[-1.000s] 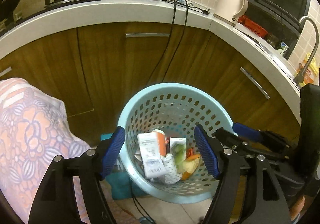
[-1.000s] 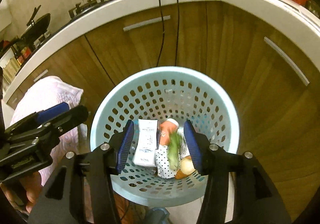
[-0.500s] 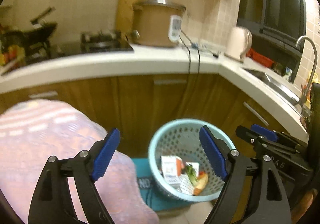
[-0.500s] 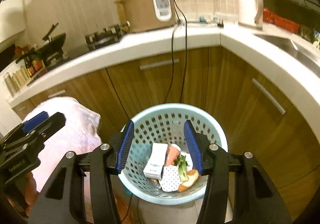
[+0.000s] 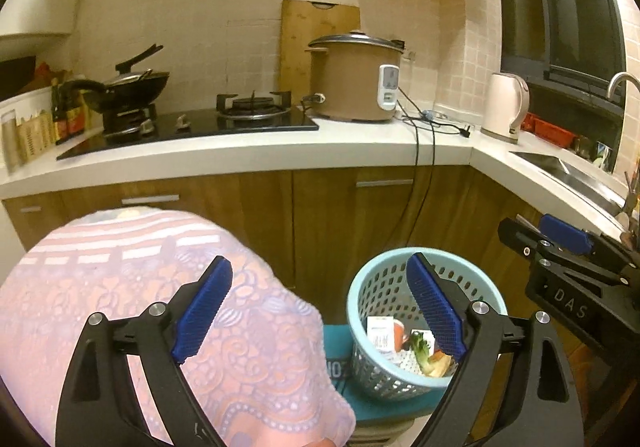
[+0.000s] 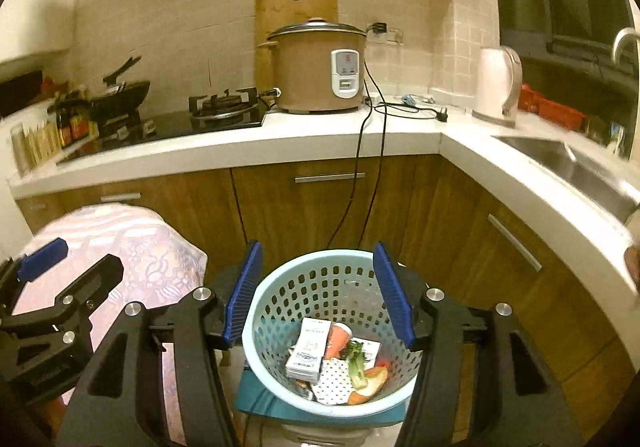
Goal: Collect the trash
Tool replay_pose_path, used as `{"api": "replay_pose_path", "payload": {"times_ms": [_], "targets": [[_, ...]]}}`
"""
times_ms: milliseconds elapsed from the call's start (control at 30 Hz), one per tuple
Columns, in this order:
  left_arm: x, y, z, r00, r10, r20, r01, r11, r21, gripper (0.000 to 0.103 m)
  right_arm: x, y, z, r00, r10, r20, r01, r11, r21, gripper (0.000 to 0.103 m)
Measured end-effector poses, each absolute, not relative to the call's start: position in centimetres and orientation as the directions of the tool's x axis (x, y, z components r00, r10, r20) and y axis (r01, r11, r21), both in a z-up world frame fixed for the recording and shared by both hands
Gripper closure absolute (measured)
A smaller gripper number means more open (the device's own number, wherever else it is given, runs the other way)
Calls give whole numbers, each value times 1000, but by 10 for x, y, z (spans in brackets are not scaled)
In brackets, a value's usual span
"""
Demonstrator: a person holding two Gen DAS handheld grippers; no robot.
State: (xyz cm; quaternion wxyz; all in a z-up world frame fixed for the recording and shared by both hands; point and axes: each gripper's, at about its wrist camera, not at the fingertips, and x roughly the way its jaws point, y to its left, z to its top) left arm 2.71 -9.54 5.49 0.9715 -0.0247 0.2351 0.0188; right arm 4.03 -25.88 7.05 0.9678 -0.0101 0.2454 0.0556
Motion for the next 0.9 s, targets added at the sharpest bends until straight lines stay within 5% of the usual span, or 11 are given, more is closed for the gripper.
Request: {"api": "replay_pose_path", "payload": {"times_ms": [900], "targets": [[17,-83,41,866,64,-496,-85,996,-20,14,29,-236,60,866,26,-500,-67,996,-65,46]]}}
